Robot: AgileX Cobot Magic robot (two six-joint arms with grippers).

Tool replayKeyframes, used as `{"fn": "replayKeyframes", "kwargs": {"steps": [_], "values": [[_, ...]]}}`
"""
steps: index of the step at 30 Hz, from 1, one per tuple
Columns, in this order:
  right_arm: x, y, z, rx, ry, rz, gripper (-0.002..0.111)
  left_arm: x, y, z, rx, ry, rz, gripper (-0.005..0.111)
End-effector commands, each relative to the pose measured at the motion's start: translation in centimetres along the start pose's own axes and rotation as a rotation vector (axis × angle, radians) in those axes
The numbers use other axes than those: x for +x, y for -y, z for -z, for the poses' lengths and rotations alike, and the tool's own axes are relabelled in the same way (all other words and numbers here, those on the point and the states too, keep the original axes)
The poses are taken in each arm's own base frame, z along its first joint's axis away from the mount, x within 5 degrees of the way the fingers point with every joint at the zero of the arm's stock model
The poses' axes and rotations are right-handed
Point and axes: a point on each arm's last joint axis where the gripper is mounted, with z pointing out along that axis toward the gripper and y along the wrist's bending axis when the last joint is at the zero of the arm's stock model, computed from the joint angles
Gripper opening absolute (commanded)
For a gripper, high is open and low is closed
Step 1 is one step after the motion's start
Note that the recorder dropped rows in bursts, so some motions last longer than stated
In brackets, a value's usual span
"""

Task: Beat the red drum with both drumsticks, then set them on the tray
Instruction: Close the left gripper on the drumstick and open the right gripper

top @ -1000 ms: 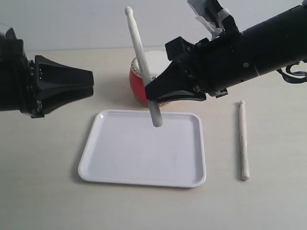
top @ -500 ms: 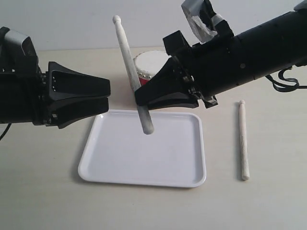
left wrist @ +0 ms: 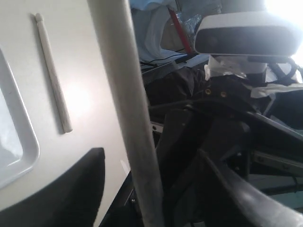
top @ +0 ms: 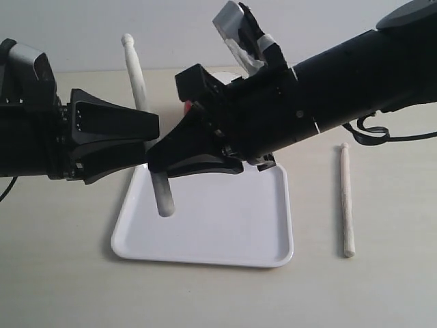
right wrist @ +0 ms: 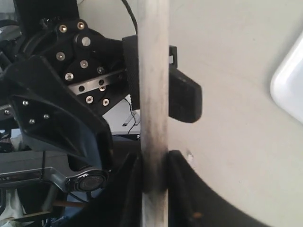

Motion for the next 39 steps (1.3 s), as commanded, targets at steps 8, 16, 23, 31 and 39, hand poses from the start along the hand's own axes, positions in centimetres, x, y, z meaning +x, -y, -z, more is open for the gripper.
{"fn": "replayKeyframes", "kwargs": {"steps": [8,16,23,31,39], "values": [[0.08,-0.78,-1.42,0.013,0.066,-0.034,0.0,0.01,0.22,-0.03,0.015,0.007,-0.007,0.052],[0.18,-0.85,-1.42,0.006,0.055,-0.055,0.0,0.01,0.22,-0.03,0.015,0.007,-0.007,0.045],[0.25,-0.91,-1.43,-0.001,0.046,-0.055,0.0,0.01,0.22,-0.03,0.015,0.007,-0.002,0.025],[0.46,-1.06,-1.43,-0.017,0.023,-0.053,0.0,0.01,0.22,-0.03,0.015,0.007,0.012,0.029],[0.77,-0.96,-1.43,-0.005,-0.01,-0.03,0.0,0.01,0.22,-0.03,0.015,0.007,0.012,0.044]]}}
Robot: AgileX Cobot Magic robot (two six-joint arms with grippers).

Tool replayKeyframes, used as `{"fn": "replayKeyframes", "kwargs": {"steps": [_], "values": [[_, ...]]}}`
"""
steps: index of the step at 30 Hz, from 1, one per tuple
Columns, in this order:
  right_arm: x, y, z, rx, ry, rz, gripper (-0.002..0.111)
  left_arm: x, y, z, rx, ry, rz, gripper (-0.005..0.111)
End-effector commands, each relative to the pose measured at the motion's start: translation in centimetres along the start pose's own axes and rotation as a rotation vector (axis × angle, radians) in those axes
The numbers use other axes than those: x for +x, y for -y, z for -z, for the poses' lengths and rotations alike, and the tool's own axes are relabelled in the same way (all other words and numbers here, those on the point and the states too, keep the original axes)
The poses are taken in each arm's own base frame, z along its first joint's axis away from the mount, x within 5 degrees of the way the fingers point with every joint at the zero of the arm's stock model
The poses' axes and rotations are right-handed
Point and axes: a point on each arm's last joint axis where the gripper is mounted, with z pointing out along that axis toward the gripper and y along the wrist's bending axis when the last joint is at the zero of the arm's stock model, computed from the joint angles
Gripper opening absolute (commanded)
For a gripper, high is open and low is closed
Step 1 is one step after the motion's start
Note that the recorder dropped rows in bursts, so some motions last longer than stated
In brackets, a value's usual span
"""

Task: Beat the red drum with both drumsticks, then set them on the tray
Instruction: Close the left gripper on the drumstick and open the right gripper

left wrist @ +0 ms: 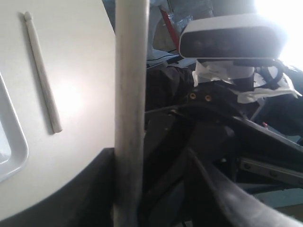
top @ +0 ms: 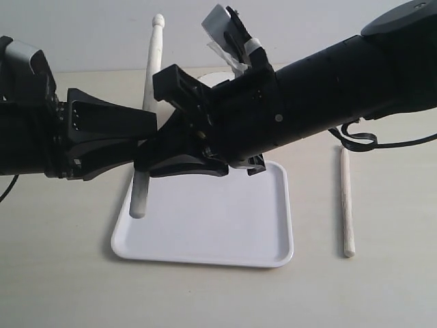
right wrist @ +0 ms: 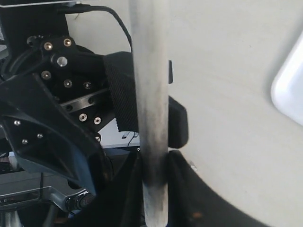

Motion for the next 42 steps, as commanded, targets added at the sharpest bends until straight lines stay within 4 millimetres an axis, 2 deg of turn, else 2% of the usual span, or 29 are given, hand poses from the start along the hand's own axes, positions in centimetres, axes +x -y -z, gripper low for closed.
{"fn": "replayKeyframes", "kwargs": {"steps": [1,17,20,23,28,34,42], "values": [[0.6,-0.4,-0.1,-0.028,-0.053,0.015,0.0,0.0,-0.1,0.0,-0.017,0.008,0.0,0.044],[1.0,-0.4,0.0,-0.029,-0.098,0.036,0.0,-0.3,-1.0,0.1,-0.115,0.044,0.005,0.044],[1.1,-0.4,0.0,-0.029,-0.101,0.038,0.0,-0.1,-1.0,0.1,-0.106,0.029,0.03,0.044],[0.8,-0.2,-0.1,-0.007,-0.069,0.038,0.0,0.2,-0.2,0.0,-0.028,-0.016,0.042,0.044],[0.6,-0.2,-0.1,-0.002,-0.052,0.034,0.0,0.3,-0.3,0.0,-0.032,-0.02,0.07,0.044],[0.5,-0.2,-0.1,-0.004,-0.036,0.024,0.0,0.7,-0.4,0.0,-0.048,-0.061,0.072,0.019],[0.7,-0.3,-0.1,-0.019,-0.056,0.032,0.0,0.6,-0.4,0.0,-0.048,-0.054,0.075,0.0]]}}
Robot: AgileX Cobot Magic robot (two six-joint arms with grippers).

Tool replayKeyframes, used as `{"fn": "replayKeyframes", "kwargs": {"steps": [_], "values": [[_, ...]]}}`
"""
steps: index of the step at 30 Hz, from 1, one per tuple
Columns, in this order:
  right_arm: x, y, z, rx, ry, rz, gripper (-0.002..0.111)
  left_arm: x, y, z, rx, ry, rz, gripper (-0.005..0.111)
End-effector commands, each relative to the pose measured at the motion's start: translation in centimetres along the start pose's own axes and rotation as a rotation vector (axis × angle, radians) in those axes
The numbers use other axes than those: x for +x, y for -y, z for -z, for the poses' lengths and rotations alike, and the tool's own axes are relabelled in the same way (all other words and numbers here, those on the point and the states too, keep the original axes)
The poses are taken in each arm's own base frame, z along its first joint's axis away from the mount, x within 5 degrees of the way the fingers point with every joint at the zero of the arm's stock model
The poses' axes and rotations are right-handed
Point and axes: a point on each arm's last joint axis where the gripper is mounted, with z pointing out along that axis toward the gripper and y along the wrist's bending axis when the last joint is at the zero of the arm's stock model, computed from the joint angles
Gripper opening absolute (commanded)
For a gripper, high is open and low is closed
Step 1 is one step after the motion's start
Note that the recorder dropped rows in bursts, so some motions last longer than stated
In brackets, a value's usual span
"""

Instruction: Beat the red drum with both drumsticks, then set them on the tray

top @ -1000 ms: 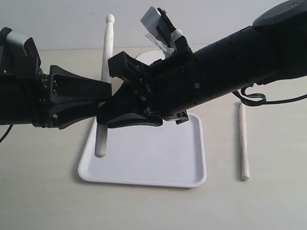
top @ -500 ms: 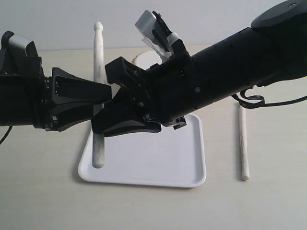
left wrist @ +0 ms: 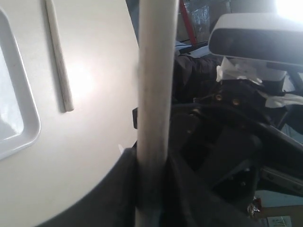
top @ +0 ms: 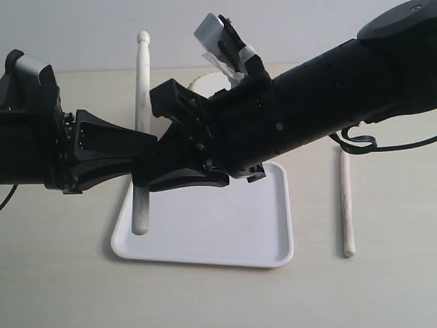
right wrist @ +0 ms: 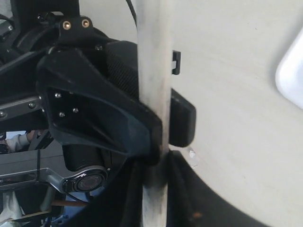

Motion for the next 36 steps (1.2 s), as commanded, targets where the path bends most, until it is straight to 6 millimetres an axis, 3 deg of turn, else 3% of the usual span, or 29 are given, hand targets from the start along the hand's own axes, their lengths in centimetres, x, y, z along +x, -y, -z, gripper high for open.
{"fn": "replayKeyframes", "kwargs": {"steps": [1,3,8,10,15,21,26,31,36], "values": [[0.2,-0.3,0.0,-0.024,-0.009,0.023,0.003,0.1,0.1,0.0,0.005,-0.004,0.002,0.0],[0.2,-0.4,0.0,-0.031,-0.015,0.044,0.011,0.1,0.1,0.0,0.005,-0.004,0.002,0.0],[0.2,-0.3,0.0,-0.029,-0.01,0.044,0.05,0.0,0.1,0.0,0.003,0.009,0.007,0.0],[0.0,-0.3,0.1,-0.021,0.012,0.04,0.061,-0.1,-0.1,0.0,-0.014,0.015,0.004,0.0],[-0.7,-1.2,2.0,0.018,0.139,0.086,0.062,0.1,-0.3,0.0,-0.042,-0.001,-0.01,0.0],[-1.1,-1.7,8.0,0.188,0.317,0.123,0.062,0.1,0.2,0.7,-0.114,-0.039,-0.067,0.0],[0.0,-0.8,12.6,0.47,0.389,0.131,0.062,-0.9,0.5,2.9,-0.353,-0.049,-0.125,0.0],[0.9,1.2,14.3,0.746,0.352,0.04,0.062,-1.4,0.4,5.3,-0.695,-0.055,-0.179,0.0],[0.5,4.2,14.3,0.921,0.35,-0.075,0.062,-1.2,1.4,6.4,-0.798,-0.028,-0.213,0.0]]}}
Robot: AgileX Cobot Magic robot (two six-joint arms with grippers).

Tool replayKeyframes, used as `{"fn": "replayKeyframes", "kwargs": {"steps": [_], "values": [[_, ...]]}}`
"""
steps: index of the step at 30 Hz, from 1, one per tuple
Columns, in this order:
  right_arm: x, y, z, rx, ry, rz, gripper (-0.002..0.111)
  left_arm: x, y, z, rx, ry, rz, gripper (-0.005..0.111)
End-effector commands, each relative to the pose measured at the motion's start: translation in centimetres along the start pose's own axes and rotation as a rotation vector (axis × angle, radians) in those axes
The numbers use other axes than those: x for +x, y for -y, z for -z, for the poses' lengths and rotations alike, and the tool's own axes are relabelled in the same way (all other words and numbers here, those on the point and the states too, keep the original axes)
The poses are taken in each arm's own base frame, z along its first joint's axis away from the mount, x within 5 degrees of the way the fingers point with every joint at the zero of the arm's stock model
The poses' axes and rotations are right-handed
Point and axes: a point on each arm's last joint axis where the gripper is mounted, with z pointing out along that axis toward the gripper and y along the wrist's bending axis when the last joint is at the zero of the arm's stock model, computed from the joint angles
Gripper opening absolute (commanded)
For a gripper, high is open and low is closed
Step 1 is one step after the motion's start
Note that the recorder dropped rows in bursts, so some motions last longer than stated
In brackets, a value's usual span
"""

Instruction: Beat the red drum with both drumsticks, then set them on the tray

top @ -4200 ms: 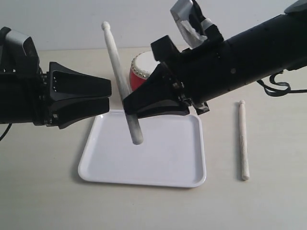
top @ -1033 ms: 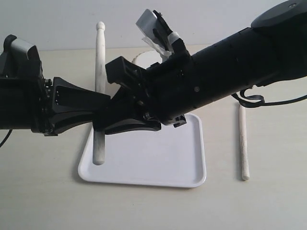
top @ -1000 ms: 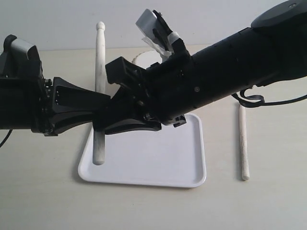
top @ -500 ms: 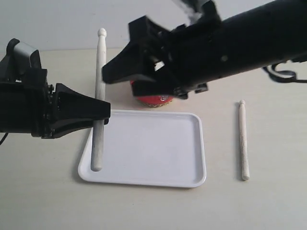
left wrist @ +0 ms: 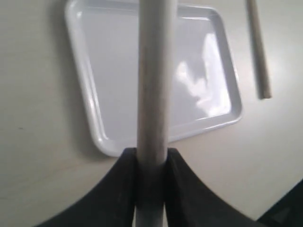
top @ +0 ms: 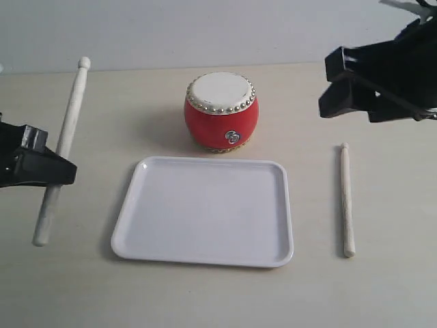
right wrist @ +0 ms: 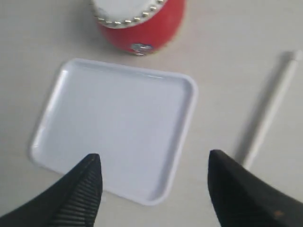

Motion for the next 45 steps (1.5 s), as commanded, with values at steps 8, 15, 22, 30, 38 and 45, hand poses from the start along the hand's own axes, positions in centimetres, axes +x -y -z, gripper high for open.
{"fn": "replayKeyframes", "kwargs": {"steps": [8,15,22,30,38,45], "values": [[3.3,4.4,-8.5,0.275,-0.178,-0.267,0.062,0.8,0.2,3.1,-0.19,0.035,-0.051,0.0],[4.8,5.4,-12.3,0.305,-0.204,-0.416,0.057,0.9,0.4,3.6,-0.195,0.056,-0.05,0.0],[5.5,6.1,-14.6,0.336,-0.255,-0.427,0.055,1.1,0.5,3.6,-0.189,0.043,-0.044,0.0],[6.2,6.8,-16.9,0.357,-0.28,-0.408,0.055,1.3,0.6,3.6,-0.181,0.02,-0.042,0.0],[6.1,7.1,-17.2,0.366,-0.267,-0.346,0.053,1.4,0.6,3.5,-0.175,0.005,-0.041,0.0],[6.2,7.2,-17.1,0.379,-0.279,-0.322,0.034,1.5,0.6,3.5,-0.173,-0.001,-0.041,0.0]]}}
